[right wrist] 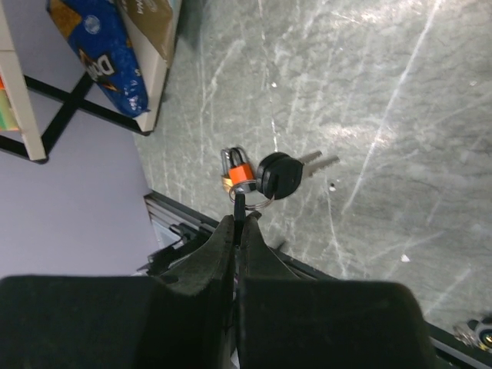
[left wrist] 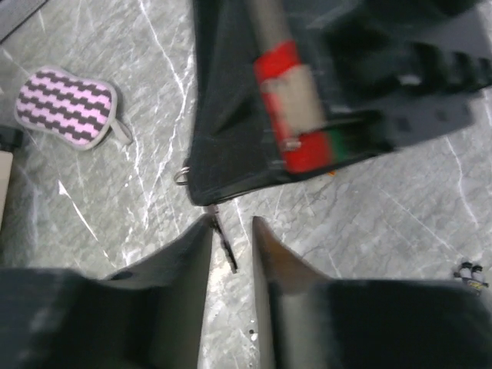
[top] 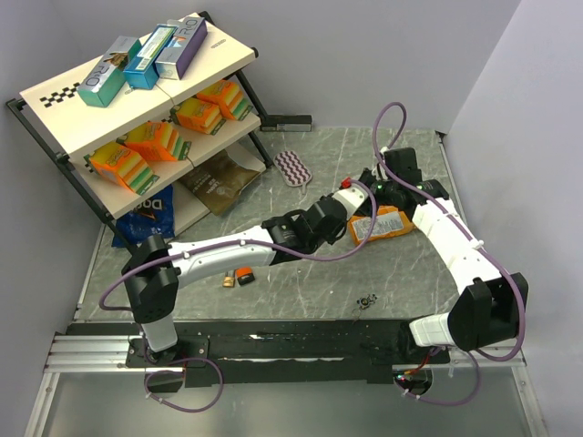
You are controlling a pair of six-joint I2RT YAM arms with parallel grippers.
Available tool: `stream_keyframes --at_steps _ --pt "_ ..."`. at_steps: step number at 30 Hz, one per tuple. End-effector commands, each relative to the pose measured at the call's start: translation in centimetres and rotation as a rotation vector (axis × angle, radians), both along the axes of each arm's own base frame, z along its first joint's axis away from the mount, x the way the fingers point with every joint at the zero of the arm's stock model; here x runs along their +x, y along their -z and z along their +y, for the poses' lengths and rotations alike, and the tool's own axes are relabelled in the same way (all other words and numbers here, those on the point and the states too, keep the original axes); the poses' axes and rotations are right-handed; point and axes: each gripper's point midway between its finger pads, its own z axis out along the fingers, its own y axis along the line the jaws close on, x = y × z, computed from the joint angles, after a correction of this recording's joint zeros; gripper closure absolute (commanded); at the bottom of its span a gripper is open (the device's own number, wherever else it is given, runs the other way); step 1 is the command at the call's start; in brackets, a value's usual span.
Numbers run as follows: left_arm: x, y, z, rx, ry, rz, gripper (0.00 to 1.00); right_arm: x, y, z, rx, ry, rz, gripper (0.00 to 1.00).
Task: Unlock with the key
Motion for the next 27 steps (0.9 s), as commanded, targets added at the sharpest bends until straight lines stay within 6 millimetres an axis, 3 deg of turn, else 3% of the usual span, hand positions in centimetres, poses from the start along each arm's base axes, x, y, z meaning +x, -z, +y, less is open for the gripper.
stream_keyframes --at_steps 1,3,12,14,16,17,18,21,24,25,27 --pt "0.4 -1.8 -1.0 -0.025 -0.001 -0.037 0.82 0.7 -2.1 0.7 0.036 -0.009 -0.038 1.0" --pt "0.6 -1.5 -0.9 -0.013 -0.013 -0.034 0.99 0.7 -2.1 0.8 0.04 -0.012 -0.036 1.0" --pt "0.1 -1.8 -0.8 -0.048 0.021 -0.036 0.99 1.2 -1.7 0.8 0.05 -0.014 -0.028 1.0" --pt "0.1 -1.8 -0.8 -0.061 0.046 -0.014 0.99 1.3 -1.6 0.8 0.053 -0.011 -0.021 0.94" --pt "0.2 -1.5 -0.6 -0.083 0.057 0.023 0.99 1.5 -1.6 0.6 0.071 -0.009 -0.023 0.82" --pt "0.8 -1.7 0.0 -0.1 0.059 0.041 0.99 1.6 -1.5 0.4 0.074 -0.004 -0.021 0.74" --pt "0.4 -1.6 -0.4 -0.132 0.1 0.085 0.99 1.8 -1.5 0.0 0.074 0.012 -0.021 0.58" --pt "0.8 -1.7 0.2 -0.194 0.139 0.171 0.99 2.0 -1.3 -1.2 0.087 0.049 -0.029 0.37" --pt "1.4 -1.2 1.4 -0.196 0.144 0.229 0.99 2.4 -1.3 -2.9 0.101 0.093 -0.06 0.25" --pt "0.7 -1.4 1.1 -0.211 0.196 0.268 0.99 2.4 -1.3 -3.7 0.099 0.096 -0.081 0.23" --pt "0.9 -0.9 2.3 -0.203 0.206 0.334 0.99 2.6 -1.5 -4.1 0.083 0.076 -0.133 0.22"
